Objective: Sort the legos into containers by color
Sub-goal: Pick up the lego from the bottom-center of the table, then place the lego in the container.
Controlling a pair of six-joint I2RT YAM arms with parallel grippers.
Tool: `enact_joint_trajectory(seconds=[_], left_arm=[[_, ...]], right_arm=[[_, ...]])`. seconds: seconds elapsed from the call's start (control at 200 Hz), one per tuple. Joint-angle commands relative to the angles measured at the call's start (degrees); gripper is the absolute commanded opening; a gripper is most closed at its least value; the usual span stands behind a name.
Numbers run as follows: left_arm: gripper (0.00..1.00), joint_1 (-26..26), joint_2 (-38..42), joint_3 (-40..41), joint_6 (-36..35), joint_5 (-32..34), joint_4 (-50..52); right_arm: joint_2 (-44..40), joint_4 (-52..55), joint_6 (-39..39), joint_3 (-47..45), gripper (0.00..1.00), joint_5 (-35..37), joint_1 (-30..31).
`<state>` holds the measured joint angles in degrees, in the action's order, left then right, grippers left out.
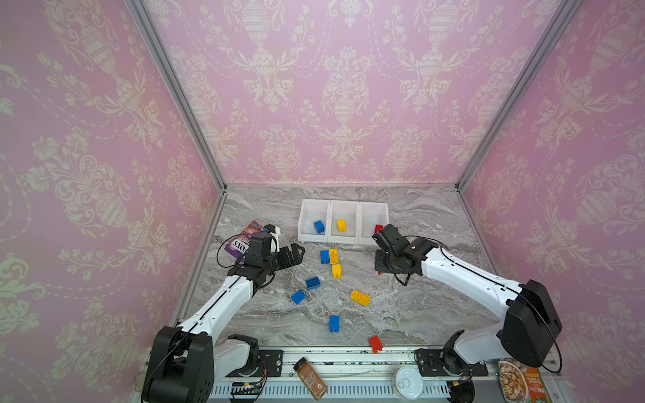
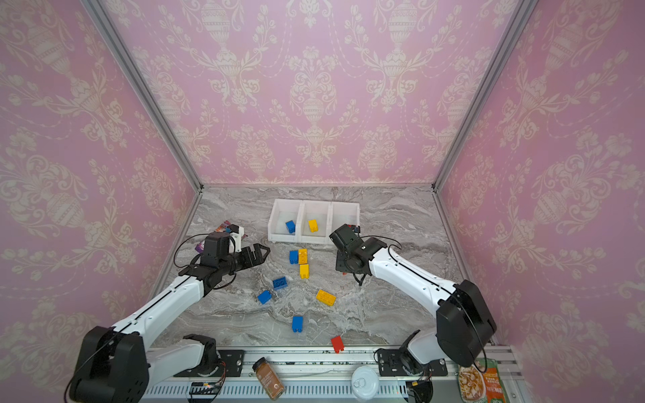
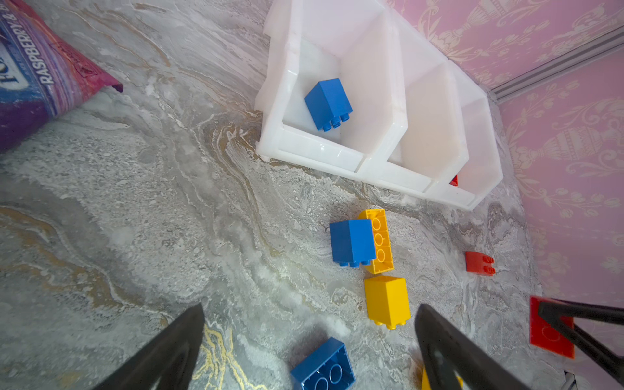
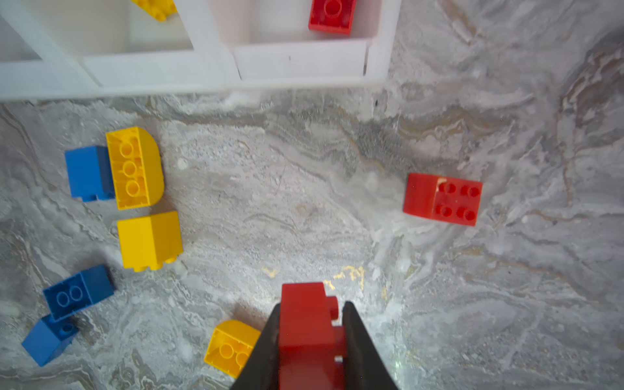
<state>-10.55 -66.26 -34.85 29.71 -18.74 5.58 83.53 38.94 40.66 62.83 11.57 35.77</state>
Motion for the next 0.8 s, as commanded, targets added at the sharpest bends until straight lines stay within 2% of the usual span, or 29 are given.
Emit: enact_joint_trajectory(seconds=[0.0, 0.215, 0.385, 0.585, 0.796], left_arm=[[0.99, 0.45, 0.78, 0.9, 1.05, 0.37, -1.21], [0.99, 0.53, 0.21, 0.03, 0.68, -0.15, -1.46], [0.99, 0.53, 0.16, -0.14, 0.78, -0.24, -1.3], [0.99, 0.51, 0.96, -0.25, 0.34, 0.35, -0.33], [0.99, 0.53, 0.91, -0.66, 0.08, 0.55, 0.17]], right_arm=[[3.99, -4.65, -5.7, 5.61, 0.25, -0.72, -2.38], [15.59, -6.06, -11.65, 19.46, 0.25, 0.56, -6.39], [24.53, -4.86, -12.81, 29.12, 0.26, 1.01, -9.55], [32.93, -3.66, -13.76, 36.76, 0.26, -0.63, -11.57], [37.01, -2.21, -14.2, 40.46, 0.27, -1.39, -12.69]])
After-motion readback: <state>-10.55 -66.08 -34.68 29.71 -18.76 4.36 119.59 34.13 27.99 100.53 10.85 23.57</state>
